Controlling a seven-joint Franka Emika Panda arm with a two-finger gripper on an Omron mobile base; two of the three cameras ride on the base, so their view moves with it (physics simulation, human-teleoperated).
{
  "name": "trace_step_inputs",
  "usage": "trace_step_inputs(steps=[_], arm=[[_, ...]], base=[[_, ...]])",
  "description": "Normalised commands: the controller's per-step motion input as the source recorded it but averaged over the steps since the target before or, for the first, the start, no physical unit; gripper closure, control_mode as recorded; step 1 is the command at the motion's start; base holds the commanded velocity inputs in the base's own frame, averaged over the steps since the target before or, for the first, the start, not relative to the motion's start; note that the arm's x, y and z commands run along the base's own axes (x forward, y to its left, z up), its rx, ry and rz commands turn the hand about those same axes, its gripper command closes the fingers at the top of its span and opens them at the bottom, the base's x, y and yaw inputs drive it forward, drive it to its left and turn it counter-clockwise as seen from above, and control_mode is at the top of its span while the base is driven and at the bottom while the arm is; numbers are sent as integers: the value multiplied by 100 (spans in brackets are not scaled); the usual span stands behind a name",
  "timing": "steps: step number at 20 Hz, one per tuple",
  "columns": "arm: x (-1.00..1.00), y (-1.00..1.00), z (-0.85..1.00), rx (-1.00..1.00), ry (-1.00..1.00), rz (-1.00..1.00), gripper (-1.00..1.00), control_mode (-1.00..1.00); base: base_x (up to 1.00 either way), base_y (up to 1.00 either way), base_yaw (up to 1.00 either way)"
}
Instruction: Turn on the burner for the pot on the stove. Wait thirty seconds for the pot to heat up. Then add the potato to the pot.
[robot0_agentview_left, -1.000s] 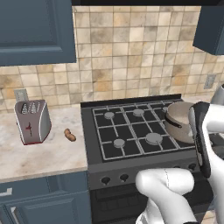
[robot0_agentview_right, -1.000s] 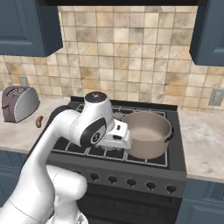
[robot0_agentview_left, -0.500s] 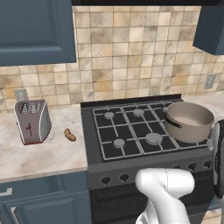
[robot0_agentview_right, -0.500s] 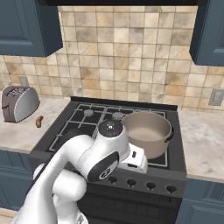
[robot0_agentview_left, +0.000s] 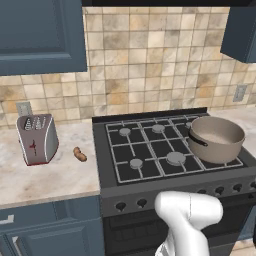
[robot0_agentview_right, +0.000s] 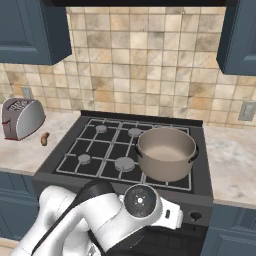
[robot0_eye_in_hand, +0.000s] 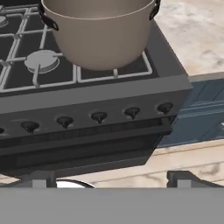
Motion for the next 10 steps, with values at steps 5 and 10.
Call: trace_step_inputs(steps=[5,10], arm=[[-17,-20,-27,1,-9,1,-100,-100],[-36,-32,-6,1,-20,3,-100,-100]], base=[[0,0,0],[0,0,0]])
